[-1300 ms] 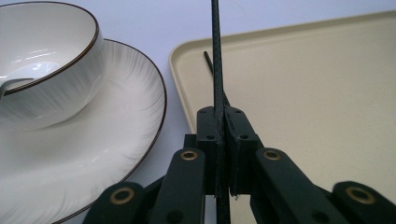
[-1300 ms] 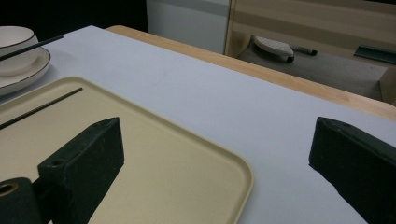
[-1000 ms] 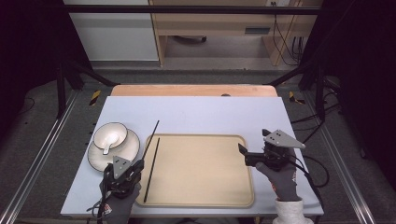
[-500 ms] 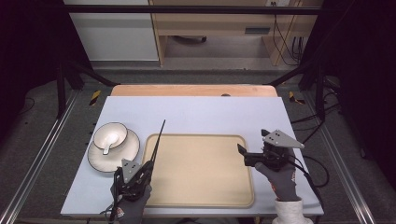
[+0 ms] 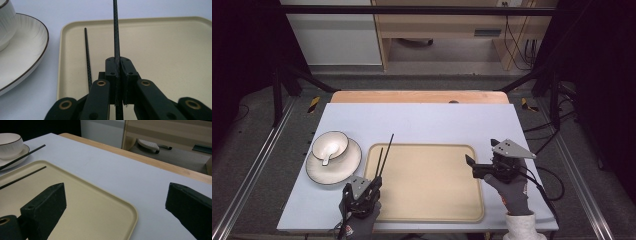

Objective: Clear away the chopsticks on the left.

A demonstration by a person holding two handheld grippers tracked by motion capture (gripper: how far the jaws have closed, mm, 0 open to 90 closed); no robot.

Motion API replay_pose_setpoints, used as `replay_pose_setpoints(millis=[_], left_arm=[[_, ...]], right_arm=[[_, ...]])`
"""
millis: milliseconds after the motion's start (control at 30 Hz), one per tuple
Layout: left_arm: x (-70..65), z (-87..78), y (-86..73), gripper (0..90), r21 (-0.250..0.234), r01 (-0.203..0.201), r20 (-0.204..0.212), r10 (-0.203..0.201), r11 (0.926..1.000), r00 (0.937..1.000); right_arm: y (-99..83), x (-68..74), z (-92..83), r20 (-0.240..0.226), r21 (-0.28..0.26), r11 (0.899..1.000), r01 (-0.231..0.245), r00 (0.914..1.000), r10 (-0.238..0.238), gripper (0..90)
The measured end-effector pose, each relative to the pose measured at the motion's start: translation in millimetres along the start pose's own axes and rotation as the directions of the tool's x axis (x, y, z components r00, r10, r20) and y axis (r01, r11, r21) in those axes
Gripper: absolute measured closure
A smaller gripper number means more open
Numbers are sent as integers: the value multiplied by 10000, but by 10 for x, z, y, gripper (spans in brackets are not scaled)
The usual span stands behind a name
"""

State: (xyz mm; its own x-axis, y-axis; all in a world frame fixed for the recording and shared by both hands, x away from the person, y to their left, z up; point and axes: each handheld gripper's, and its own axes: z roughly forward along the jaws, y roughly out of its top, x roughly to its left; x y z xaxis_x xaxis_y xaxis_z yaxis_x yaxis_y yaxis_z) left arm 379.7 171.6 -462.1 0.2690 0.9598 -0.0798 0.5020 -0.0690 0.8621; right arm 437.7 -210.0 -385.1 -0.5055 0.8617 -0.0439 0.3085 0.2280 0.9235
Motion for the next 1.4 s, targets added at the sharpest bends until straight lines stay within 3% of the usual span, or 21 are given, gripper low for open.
replay_pose_setpoints(millis=[500,1400], left_arm=[[-44,129,-132,852,479,-67,-125,74,9988,9999],[-81,189,-188,848,1154,3,-117,11,9933,9999]], right_arm=[[-13,15,28,-24,92,9999,72,10000,-72,34],[-29,32,64,-71,223,9997,125,9999,-124,33]])
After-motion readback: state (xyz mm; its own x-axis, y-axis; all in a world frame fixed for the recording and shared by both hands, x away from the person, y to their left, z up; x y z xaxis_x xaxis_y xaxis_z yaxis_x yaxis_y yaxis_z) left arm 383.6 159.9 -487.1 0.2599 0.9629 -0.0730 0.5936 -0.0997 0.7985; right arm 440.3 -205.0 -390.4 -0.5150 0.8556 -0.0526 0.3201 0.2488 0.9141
